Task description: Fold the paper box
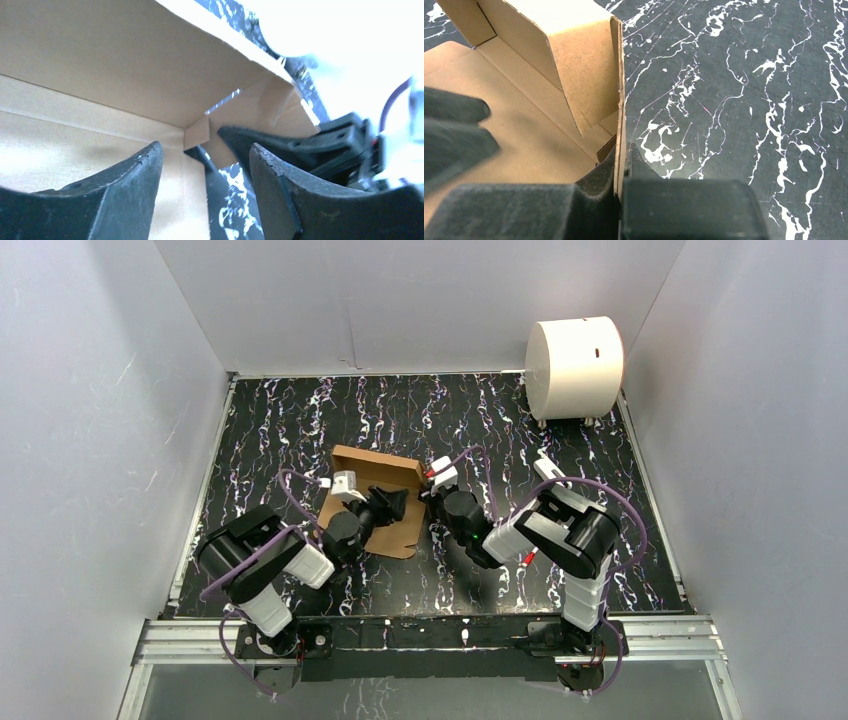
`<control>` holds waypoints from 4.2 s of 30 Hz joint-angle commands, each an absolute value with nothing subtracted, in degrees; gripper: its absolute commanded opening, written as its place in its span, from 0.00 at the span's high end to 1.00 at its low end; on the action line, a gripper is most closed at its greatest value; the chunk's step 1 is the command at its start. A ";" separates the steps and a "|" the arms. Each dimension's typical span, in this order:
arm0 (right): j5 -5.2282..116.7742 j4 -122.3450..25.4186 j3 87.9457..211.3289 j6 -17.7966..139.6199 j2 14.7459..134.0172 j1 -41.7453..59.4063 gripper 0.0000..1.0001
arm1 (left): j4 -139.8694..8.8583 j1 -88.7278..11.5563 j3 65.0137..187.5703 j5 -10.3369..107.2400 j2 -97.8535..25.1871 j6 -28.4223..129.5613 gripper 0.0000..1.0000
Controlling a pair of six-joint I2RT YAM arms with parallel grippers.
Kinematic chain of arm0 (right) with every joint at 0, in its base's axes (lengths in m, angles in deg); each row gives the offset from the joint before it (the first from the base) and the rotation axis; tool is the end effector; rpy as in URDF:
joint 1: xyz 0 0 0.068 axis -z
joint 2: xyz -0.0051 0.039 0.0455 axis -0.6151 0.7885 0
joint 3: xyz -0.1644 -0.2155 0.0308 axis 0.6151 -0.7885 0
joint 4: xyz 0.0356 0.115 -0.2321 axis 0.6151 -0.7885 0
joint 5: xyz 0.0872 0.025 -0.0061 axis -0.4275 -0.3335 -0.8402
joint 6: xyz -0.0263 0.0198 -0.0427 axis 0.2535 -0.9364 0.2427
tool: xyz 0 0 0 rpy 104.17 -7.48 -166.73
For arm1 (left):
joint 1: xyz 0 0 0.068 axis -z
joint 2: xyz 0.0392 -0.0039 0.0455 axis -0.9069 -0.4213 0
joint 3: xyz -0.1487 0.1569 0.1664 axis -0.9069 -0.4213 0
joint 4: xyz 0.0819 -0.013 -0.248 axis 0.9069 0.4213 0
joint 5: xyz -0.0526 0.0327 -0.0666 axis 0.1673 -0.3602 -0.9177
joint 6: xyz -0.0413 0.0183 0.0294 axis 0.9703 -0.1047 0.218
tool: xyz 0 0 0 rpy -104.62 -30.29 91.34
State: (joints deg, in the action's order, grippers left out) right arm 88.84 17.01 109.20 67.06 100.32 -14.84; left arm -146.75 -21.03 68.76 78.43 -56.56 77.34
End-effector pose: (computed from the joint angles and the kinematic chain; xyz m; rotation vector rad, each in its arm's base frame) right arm 0.2154 0.2583 0.1390 -0.4310 1.6349 0.3263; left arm 0.1893 -0.1648 0.1481 -0.2344 1.5778 -0.8478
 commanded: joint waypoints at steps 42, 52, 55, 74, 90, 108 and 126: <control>99.92 19.40 112.30 65.32 103.59 -17.20 1.00 | -155.73 -40.08 77.06 59.38 -63.01 130.41 0.96; 99.90 16.66 114.18 61.39 101.95 -17.85 0.90 | -160.78 -39.29 74.00 60.90 -64.45 132.98 1.00; 95.75 17.79 112.06 62.22 99.16 -17.76 0.83 | -160.78 -39.25 72.94 61.67 -64.07 131.90 1.00; 65.00 15.45 110.18 58.62 91.66 -12.00 0.66 | -160.70 -39.25 72.46 61.37 -64.69 129.20 1.00; 62.97 4.05 114.40 44.60 85.20 -5.36 0.63 | -158.73 -38.89 74.08 58.85 -63.42 128.82 1.00; 44.40 -4.59 111.43 59.72 74.86 -0.50 0.29 | -157.28 -38.63 73.92 57.82 -65.41 128.46 1.00; 47.05 -12.49 108.58 72.10 73.41 9.22 0.46 | -157.18 -38.63 74.25 56.80 -65.25 129.44 1.00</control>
